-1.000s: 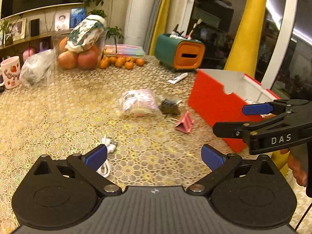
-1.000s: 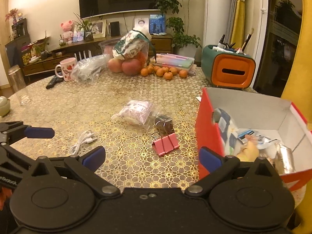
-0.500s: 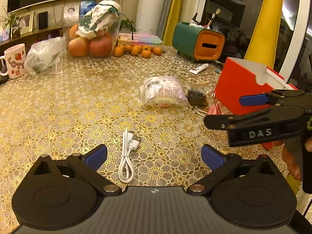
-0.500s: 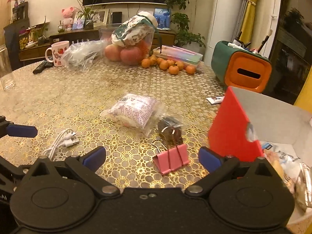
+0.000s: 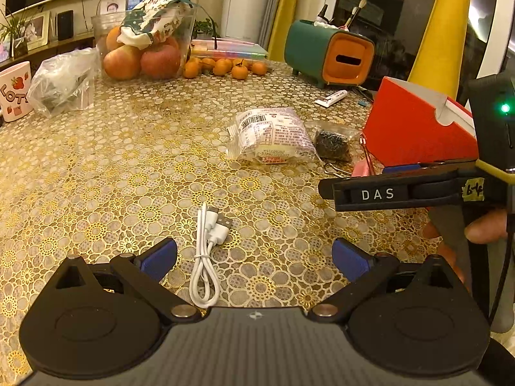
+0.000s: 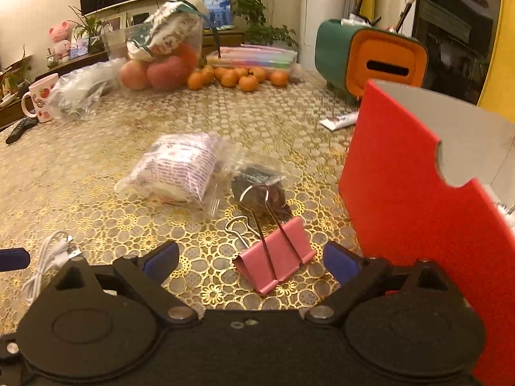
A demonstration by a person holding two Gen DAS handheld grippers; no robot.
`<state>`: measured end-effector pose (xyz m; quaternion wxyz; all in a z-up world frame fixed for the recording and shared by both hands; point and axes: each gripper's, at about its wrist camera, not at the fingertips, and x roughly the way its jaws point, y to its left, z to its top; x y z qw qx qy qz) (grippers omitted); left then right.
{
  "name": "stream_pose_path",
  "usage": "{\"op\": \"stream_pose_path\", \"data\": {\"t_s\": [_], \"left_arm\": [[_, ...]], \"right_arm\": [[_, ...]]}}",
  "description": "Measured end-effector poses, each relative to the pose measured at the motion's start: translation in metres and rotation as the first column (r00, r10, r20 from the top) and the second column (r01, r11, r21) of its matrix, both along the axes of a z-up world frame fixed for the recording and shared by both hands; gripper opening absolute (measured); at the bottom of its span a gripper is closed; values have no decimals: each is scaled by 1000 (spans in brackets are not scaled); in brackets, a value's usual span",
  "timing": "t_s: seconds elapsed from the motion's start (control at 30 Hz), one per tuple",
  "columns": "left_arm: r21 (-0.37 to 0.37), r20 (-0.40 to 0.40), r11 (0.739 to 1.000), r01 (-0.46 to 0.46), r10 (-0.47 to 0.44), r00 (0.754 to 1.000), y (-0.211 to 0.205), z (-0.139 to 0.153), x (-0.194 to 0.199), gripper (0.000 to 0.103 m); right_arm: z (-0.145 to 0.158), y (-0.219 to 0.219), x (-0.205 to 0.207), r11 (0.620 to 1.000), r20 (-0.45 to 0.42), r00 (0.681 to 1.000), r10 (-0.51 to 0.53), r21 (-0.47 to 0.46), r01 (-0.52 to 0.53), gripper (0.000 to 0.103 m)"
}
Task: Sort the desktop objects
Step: 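Grasp the white USB cable with left tool while right tool grasps pink binder clip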
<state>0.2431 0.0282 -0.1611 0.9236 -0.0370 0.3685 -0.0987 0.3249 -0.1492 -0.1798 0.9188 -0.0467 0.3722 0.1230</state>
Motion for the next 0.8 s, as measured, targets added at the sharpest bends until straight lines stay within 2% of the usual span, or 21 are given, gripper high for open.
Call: {"op": "stream_pose_path", "data": {"t_s": [0.27,0.37,0.5,0.63,0.8], "left_arm": [[15,4,1000,4,-4,1000,-1,-7,4,102],[17,10,1000,6,-6,1000,-2,-8,4,102],[26,19,1000,2,-3,1000,-3,-8,4,100],[37,27,999,-7,6,1000,-2,-8,4,93],[71,28,997,-17,15,1000,-2,-6,4,81]], "right_arm": [[-7,1,2,999,23,999,-33,17,33,96],[-6,0,1,999,38,998,-40,18,39,87],[-3,-1,2,999,44,998,-35,25,33,68],[-2,-2,-1,999,44,999,-30,32,29,53],[0,4,-10,998,30,999,20,53,-22,52]]}}
